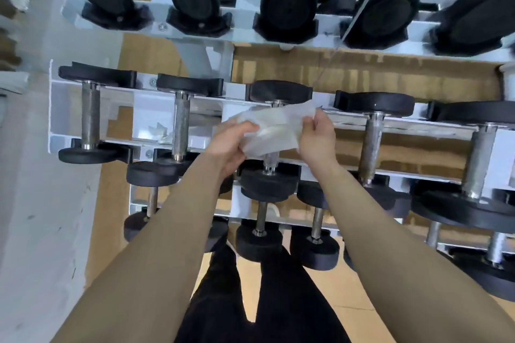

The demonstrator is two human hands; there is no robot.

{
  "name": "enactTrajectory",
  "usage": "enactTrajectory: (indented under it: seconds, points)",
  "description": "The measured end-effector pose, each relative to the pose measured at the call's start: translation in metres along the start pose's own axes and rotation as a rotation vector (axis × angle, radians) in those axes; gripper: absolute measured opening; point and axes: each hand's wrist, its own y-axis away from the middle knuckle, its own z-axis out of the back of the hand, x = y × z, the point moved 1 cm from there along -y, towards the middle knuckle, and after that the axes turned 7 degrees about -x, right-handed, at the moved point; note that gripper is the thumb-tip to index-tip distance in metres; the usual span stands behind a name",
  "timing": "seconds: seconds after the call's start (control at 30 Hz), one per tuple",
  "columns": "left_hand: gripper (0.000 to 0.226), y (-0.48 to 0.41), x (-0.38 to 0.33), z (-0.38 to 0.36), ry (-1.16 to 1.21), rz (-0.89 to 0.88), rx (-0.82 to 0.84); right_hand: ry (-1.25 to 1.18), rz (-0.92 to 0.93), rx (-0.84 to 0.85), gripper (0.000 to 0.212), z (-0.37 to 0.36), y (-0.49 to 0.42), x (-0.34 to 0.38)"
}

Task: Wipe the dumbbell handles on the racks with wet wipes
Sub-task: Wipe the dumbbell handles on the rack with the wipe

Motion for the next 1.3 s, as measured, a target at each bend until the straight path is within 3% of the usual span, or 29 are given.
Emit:
enactTrajectory:
  seconds: [0.13,0.3,0.43,0.57,0.7,0.83,0.9,1.0,1.07,1.13,1.2,1.3]
  points:
    - [0.031,-0.020,-0.010,0.004,-0.198,-0.196,-0.211,0.153,0.017,0.035,0.015,-0.003,-0.010,-0.013]
    - [0.012,-0.030,-0.006,-0.008,-0.467,-0.539,-0.400,0.211,0.029,-0.002,0.011,-0.005,0.001,-0.026]
    - [0.023,-0.021,0.008,-0.016,-0.474,-0.757,-0.508,0.013,-0.039,-0.032,0.012,-0.014,0.010,-0.023]
    - [0.019,-0.015,0.010,-0.021,-0.432,-0.903,-0.541,-0.234,-0.096,-0.124,0.020,-0.010,0.007,-0.021]
    - [0.017,-0.020,0.019,-0.015,-0.498,-0.832,-0.540,-0.233,-0.150,-0.188,0.028,-0.008,0.000,-0.025]
    - [0.018,-0.030,0.027,-0.009,-0.575,-0.684,-0.550,-0.100,-0.202,-0.111,0.015,-0.013,-0.005,-0.032]
    - [0.021,-0.033,0.023,-0.009,-0.605,-0.623,-0.536,-0.008,-0.225,-0.057,0.029,-0.014,-0.005,-0.034]
    - [0.033,-0.030,0.015,-0.010,-0.564,-0.515,-0.505,0.184,-0.120,-0.239,0.034,-0.009,0.005,-0.031]
    - [0.029,-0.025,0.015,-0.010,-0.462,-0.548,-0.532,0.256,0.037,-0.421,0.025,-0.006,0.021,-0.021]
    - [0.016,-0.015,0.021,-0.012,-0.334,-0.630,-0.625,0.240,0.098,-0.422,0.019,-0.011,0.038,-0.008]
    - [0.009,-0.005,0.030,-0.016,-0.232,-0.663,-0.712,0.211,0.074,-0.418,0.026,-0.020,0.047,0.001]
    - [0.015,-0.004,0.040,-0.027,-0.256,-0.622,-0.655,0.115,0.028,-0.414,0.024,-0.031,0.042,0.003]
